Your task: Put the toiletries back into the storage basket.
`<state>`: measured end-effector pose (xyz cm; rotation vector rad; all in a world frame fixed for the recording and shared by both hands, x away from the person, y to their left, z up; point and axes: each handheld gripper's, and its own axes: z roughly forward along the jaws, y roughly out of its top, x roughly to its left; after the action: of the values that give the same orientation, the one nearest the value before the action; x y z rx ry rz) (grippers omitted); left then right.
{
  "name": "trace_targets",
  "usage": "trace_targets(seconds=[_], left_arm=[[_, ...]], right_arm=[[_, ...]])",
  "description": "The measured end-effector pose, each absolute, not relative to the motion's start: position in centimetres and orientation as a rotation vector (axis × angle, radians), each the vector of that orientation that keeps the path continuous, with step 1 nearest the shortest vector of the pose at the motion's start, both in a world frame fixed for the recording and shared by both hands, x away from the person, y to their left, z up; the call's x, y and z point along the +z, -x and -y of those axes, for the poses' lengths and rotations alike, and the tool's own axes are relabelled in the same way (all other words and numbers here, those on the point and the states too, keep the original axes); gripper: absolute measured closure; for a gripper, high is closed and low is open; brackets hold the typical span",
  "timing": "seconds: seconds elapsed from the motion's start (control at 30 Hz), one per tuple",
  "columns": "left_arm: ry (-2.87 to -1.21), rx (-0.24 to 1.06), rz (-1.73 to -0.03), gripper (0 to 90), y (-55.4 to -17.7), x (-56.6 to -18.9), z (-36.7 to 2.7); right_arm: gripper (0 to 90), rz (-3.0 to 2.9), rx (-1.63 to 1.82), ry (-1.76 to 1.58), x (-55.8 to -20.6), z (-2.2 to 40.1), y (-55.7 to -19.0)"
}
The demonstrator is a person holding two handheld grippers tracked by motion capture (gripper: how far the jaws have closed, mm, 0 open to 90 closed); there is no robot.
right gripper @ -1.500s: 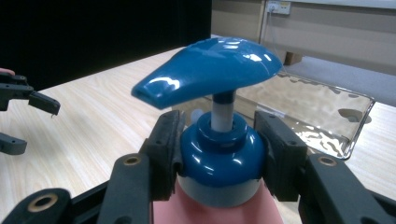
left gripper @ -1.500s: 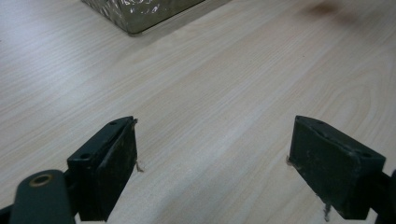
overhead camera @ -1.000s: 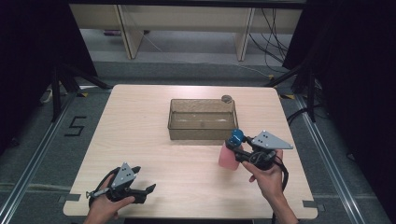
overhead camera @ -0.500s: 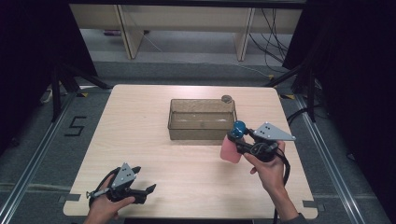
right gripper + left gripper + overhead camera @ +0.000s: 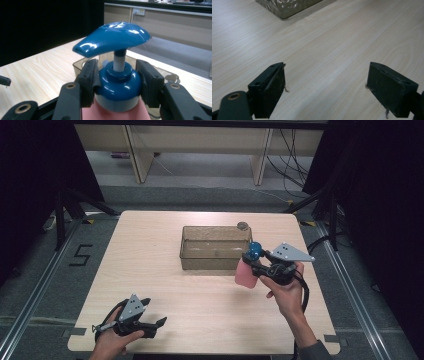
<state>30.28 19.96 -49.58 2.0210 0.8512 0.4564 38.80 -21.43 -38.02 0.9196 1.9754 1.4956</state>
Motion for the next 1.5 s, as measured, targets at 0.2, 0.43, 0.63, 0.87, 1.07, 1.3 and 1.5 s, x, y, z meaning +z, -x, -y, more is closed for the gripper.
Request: trace_targets(seconds=[0.2,0.43,0.63,0.87,1.07,1.3,1.5], left_arm=[[-2.015,0.459,-0.858,14.8,-30.2,-49.5,-19.9],[-2.008,0.46,-0.857,14.8,-30.2,-49.5,-20.0],[-2.006,0.462,-0.854,14.8,-30.2,-49.5,-20.1],[-2.01,0.463,-0.85,14.8,-30.2,-49.4,-20.1],[-2.011,0.466,-0.854,14.8,-30.2,-49.4,-20.1],[-2.012,0.465,-0.858,14.8,-30.2,-49.4,-20.1],[-2.009,0.467,-0.856,14.8,-30.2,-49.4,-20.1]], right_arm=[[53.9,-1.979,1.484,-0.914,-37.5,21.5,-39.5],[53.9,-1.957,1.5,-0.918,-36.9,21.5,-40.2],[53.9,-1.949,1.475,-0.915,-36.5,21.3,-41.0],[53.9,-1.935,1.476,-0.919,-36.2,21.1,-41.9],[53.9,-1.917,1.493,-0.925,-35.5,21.0,-42.6],[53.9,-1.907,1.495,-0.954,-35.2,21.2,-43.7],[53.9,-1.904,1.475,-0.977,-35.4,21.3,-44.6]])
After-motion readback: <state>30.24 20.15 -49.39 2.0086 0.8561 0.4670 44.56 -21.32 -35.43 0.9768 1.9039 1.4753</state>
